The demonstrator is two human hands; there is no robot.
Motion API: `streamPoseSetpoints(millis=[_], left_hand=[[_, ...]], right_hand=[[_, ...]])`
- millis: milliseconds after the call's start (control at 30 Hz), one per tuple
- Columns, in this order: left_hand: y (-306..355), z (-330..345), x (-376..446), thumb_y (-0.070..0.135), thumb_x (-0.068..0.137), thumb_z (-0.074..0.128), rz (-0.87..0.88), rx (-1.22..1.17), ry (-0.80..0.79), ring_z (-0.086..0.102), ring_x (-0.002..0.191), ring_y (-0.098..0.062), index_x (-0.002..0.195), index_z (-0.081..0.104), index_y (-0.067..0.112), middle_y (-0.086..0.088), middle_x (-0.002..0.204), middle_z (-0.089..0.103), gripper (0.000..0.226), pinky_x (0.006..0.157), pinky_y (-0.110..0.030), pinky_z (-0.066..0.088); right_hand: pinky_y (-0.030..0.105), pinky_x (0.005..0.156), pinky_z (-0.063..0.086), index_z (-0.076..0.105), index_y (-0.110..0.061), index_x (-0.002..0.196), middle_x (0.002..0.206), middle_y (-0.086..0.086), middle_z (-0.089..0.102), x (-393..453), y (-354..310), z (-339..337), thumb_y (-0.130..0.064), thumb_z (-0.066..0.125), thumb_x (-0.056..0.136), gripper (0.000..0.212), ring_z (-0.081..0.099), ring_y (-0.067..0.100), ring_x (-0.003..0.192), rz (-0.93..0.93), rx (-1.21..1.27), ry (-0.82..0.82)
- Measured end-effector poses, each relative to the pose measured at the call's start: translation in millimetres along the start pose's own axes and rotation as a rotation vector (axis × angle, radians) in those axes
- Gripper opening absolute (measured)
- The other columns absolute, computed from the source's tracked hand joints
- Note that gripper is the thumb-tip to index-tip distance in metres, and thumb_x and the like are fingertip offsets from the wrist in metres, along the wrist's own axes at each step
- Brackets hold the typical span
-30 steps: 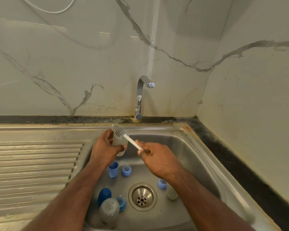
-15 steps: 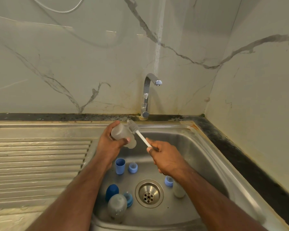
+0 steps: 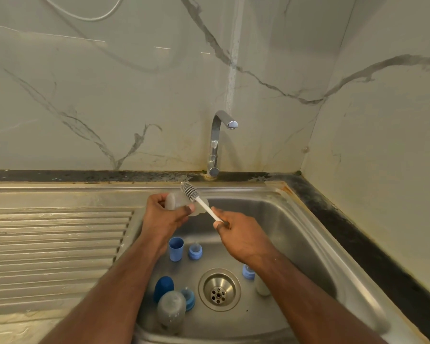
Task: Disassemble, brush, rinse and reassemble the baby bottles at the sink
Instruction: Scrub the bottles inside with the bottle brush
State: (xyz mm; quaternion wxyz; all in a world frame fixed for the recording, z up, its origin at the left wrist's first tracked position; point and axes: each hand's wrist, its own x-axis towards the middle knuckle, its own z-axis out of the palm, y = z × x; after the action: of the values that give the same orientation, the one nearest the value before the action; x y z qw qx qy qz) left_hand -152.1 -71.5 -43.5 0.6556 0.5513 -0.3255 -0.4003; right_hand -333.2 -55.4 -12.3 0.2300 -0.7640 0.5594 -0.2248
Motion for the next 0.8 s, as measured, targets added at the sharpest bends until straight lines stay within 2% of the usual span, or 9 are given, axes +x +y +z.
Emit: streamPoseSetpoints(millis=[100, 167, 233, 367, 433, 500, 567, 733, 800], left_hand=[[2, 1, -2, 0.002, 0.083, 0.08, -0.037, -0.091, -0.091, 0.068, 0.104, -0.029, 0.126, 0.047, 0.023, -0.009, 0.121, 0.055, 0.058, 0.081, -0.039, 0.062], [3, 1, -3, 0.005, 0.091, 0.072, -0.093, -0.17, -0.163, 0.068, 0.108, -0.033, 0.125, 0.053, 0.019, -0.014, 0.126, 0.058, 0.041, 0.087, -0.042, 0.061], [4, 0, -3, 0.01, 0.097, 0.066, -0.153, -0.247, -0.165, 0.067, 0.111, -0.034, 0.124, 0.056, 0.013, -0.017, 0.128, 0.061, 0.029, 0.091, -0.044, 0.059], [5, -4, 2, 0.017, 0.098, 0.064, -0.2, -0.399, -0.084, 0.072, 0.107, -0.033, 0.132, 0.054, -0.001, -0.021, 0.123, 0.069, 0.04, 0.085, -0.042, 0.062], [8, -6, 4, 0.018, 0.096, 0.066, -0.224, -0.454, -0.072, 0.071, 0.109, -0.034, 0.13, 0.056, -0.002, -0.022, 0.123, 0.069, 0.041, 0.085, -0.041, 0.063], [10, -5, 1, 0.018, 0.095, 0.068, -0.269, -0.494, -0.068, 0.069, 0.111, -0.036, 0.124, 0.059, -0.001, -0.023, 0.123, 0.068, 0.035, 0.089, -0.043, 0.061], [13, -2, -2, 0.019, 0.095, 0.069, -0.296, -0.529, -0.063, 0.068, 0.112, -0.038, 0.118, 0.06, 0.001, -0.023, 0.121, 0.066, 0.03, 0.089, -0.043, 0.061], [15, -2, -3, 0.023, 0.095, 0.068, -0.297, -0.583, -0.037, 0.07, 0.108, -0.035, 0.115, 0.062, 0.003, -0.022, 0.12, 0.068, 0.029, 0.082, -0.042, 0.062], [15, -2, -4, 0.023, 0.095, 0.069, -0.314, -0.598, -0.025, 0.069, 0.11, -0.037, 0.113, 0.061, 0.005, -0.022, 0.119, 0.066, 0.028, 0.083, -0.045, 0.062]], right_hand=[[0.035, 0.087, 0.054, 0.044, -0.042, 0.147, 0.116, -0.004, 0.069, -2, 1, -2, -0.035, 0.046, 0.103, 0.044, 0.065, 0.015, 0.09, -0.011, -0.013, 0.004], [0.036, 0.089, 0.054, 0.043, -0.042, 0.147, 0.116, -0.004, 0.069, 0, 4, -4, -0.036, 0.045, 0.103, 0.044, 0.065, 0.016, 0.092, -0.013, -0.04, 0.025], [0.036, 0.087, 0.055, 0.042, -0.041, 0.148, 0.115, -0.003, 0.069, 2, 6, -6, -0.036, 0.045, 0.104, 0.044, 0.064, 0.016, 0.09, -0.001, -0.051, 0.026], [0.023, 0.073, 0.047, 0.046, -0.041, 0.146, 0.113, -0.009, 0.067, -9, -4, 3, -0.035, 0.047, 0.103, 0.043, 0.058, 0.005, 0.076, -0.058, 0.073, -0.064], [0.024, 0.076, 0.049, 0.047, -0.041, 0.146, 0.115, -0.01, 0.067, -5, -2, 2, -0.035, 0.048, 0.103, 0.043, 0.058, 0.005, 0.077, -0.069, 0.067, -0.044], [0.031, 0.085, 0.053, 0.045, -0.04, 0.147, 0.12, -0.006, 0.068, 3, 3, -4, -0.035, 0.047, 0.104, 0.044, 0.063, 0.012, 0.088, -0.038, -0.006, 0.014], [0.032, 0.09, 0.052, 0.044, -0.039, 0.148, 0.124, -0.005, 0.068, 4, 6, -6, -0.035, 0.046, 0.104, 0.044, 0.064, 0.014, 0.096, -0.021, -0.011, 0.037], [0.023, 0.076, 0.049, 0.048, -0.043, 0.143, 0.118, -0.015, 0.068, -1, 4, 1, -0.035, 0.051, 0.102, 0.043, 0.057, 0.002, 0.075, -0.072, 0.108, -0.036], [0.025, 0.082, 0.052, 0.047, -0.041, 0.145, 0.126, -0.011, 0.067, 6, 10, -4, -0.035, 0.051, 0.102, 0.043, 0.061, 0.004, 0.084, -0.021, 0.066, 0.024]])
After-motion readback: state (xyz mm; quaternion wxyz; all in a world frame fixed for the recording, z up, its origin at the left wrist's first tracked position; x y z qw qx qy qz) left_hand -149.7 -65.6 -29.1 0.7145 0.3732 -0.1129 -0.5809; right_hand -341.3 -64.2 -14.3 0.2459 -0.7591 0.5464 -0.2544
